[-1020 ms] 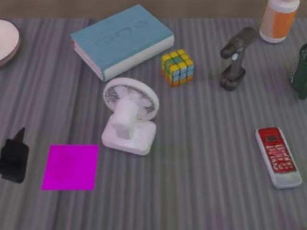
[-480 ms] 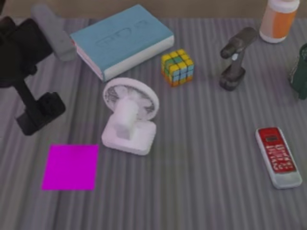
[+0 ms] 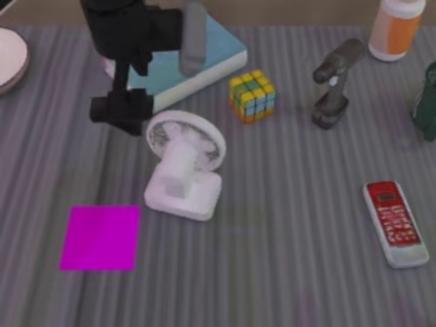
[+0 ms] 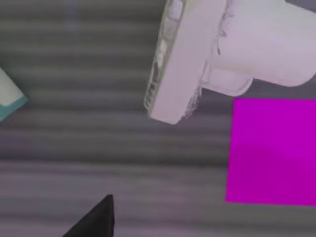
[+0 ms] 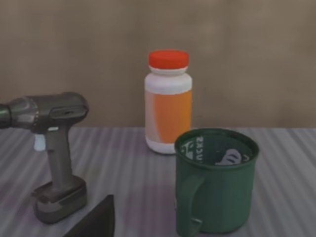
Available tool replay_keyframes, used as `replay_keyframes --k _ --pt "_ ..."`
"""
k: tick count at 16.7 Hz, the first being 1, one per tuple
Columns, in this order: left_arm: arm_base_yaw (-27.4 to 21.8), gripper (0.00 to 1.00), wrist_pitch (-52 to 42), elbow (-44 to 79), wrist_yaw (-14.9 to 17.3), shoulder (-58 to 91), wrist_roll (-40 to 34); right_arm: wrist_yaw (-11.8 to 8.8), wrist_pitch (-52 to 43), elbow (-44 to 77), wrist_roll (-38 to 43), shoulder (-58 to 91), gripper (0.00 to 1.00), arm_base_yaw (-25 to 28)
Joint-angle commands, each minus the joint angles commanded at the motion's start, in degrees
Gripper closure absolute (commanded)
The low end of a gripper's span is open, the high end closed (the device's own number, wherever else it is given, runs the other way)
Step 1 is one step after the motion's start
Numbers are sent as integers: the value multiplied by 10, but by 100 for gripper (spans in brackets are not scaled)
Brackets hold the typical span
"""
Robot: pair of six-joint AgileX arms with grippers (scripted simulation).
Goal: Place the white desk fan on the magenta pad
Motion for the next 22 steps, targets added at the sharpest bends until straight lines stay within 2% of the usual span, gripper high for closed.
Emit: replay_keyframes --k 5,9,15,22 --pt "-28 0 -79 187 -7 144 93 0 0 0 0 0 0 0" --pt "-35 0 -95 235 -10 179 117 0 0 0 0 0 0 0" --pt "-33 0 -86 225 -9 176 118 0 0 0 0 0 0 0" --pt "-34 0 33 62 -10 138 118 0 0 0 0 0 0 0"
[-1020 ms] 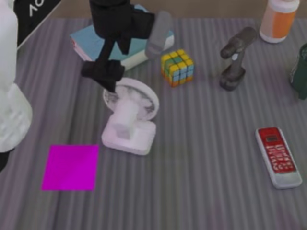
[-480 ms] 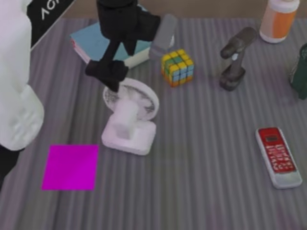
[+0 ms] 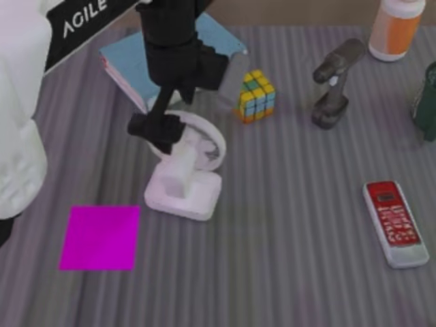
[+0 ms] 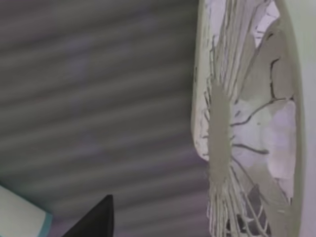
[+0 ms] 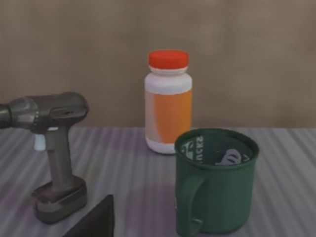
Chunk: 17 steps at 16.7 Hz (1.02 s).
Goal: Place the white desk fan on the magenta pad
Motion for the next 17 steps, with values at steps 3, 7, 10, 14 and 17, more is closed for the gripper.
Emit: replay_keyframes --k 3,7,10,14,17 --pt "0 0 23 -26 0 -6 0 0 0 0 0 0 0 0" --pt "0 8 23 -26 0 -6 0 0 0 0 0 0 0 0" --pt "0 30 23 -26 0 -6 0 0 0 0 0 0 0 0" --pt "0 60 23 -26 0 -6 0 0 0 0 0 0 0 0" --pt "0 83 23 -26 0 -6 0 0 0 0 0 0 0 0"
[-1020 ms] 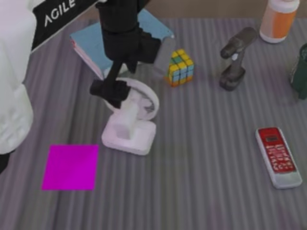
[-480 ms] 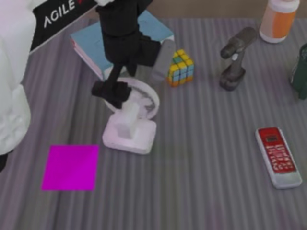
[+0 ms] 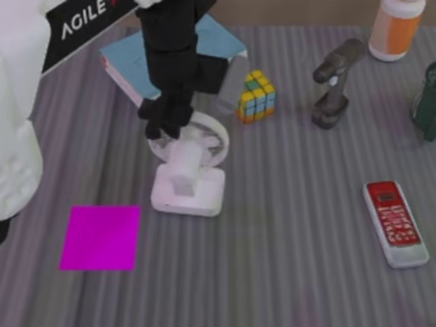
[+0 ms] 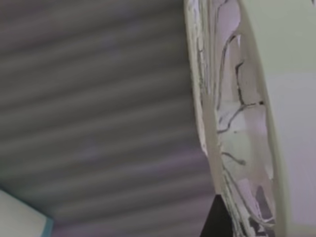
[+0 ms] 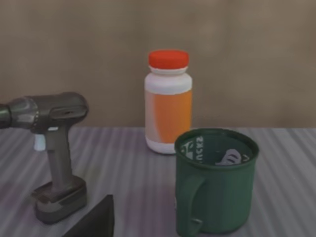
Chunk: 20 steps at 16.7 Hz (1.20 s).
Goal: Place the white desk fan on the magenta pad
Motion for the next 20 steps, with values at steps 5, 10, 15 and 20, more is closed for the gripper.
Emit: replay_keyframes --k 5,10,15,20 --pt "0 100 0 0 0 0 0 0 0 0 0 0 0 0" --pt "0 100 0 0 0 0 0 0 0 0 0 0 0 0" --pt "5 100 -35 43 0 11 -1 0 0 0 0 0 0 0" --pt "8 100 -127 173 0 39 1 0 0 0 0 0 0 0"
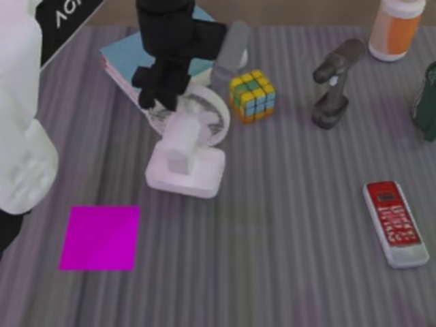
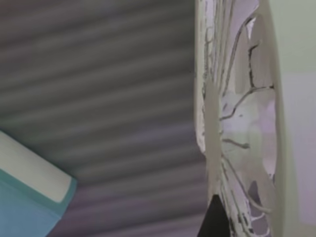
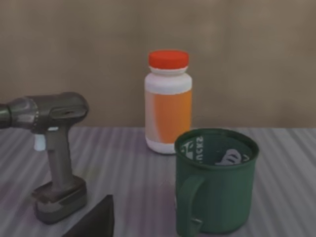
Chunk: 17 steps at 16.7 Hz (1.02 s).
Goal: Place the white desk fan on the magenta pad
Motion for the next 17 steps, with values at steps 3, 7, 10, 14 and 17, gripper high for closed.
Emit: replay_keyframes --k 3,7,10,14,17 --pt "3 100 -25 28 0 8 -1 0 0 0 0 0 0 0" --pt "-1 100 -24 27 0 5 0 0 0 0 0 0 0 0" --pt "-2 100 -32 15 -6 2 -33 0 0 0 0 0 0 0" --pt "-1 100 -55 -24 -23 -12 -163 0 0 0 0 0 0 0" --pt "3 100 -67 -68 -38 -37 -323 0 0 0 0 0 0 0"
